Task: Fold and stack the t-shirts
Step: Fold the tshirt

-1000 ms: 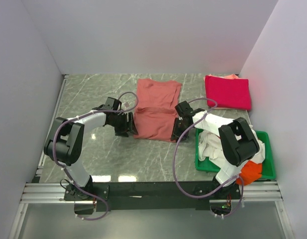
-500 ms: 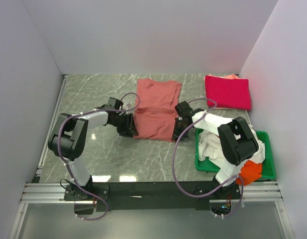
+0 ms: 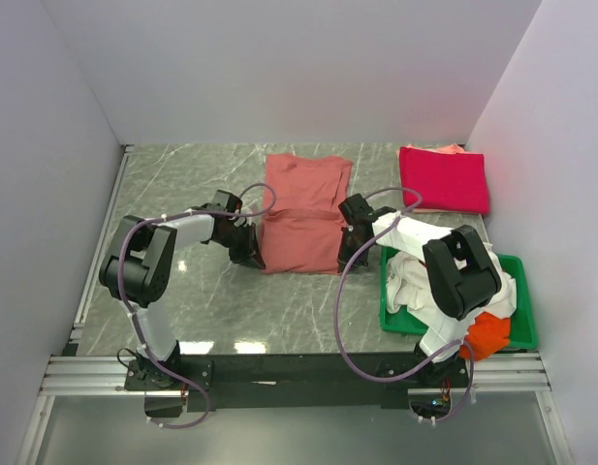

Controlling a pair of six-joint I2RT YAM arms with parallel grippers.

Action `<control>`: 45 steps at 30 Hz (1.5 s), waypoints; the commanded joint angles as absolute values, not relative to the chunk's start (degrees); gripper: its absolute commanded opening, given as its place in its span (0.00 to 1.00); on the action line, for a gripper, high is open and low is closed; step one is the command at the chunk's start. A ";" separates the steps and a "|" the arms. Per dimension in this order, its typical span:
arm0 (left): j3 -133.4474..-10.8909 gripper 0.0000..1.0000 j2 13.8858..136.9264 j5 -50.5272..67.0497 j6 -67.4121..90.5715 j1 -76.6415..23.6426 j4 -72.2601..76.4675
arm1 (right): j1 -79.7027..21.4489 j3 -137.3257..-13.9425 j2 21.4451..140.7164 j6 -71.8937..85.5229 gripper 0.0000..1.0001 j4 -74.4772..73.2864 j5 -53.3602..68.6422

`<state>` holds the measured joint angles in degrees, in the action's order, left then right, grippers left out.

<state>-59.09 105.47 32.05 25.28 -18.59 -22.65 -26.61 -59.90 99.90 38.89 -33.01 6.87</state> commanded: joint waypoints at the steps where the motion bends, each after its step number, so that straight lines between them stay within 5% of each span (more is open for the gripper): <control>1: -60.11 0.00 103.89 23.21 21.54 -18.63 -28.47 | -26.54 -62.40 99.49 36.83 0.02 -36.91 1.41; 12: -64.69 0.00 103.63 18.63 19.07 -18.63 -34.28 | -26.72 -61.79 99.84 33.31 0.00 -38.32 2.63; 19: -64.07 0.41 99.76 20.21 20.48 -18.63 -34.72 | -26.81 -60.12 98.62 32.43 0.12 -37.44 4.65; 24: -61.00 0.56 95.98 24.33 22.67 -18.63 -31.38 | -26.81 -58.10 96.59 33.22 0.22 -35.60 6.33; 45: -58.97 0.57 102.56 27.95 23.82 -21.62 -27.68 | -26.72 -56.95 95.89 34.19 0.24 -33.66 7.73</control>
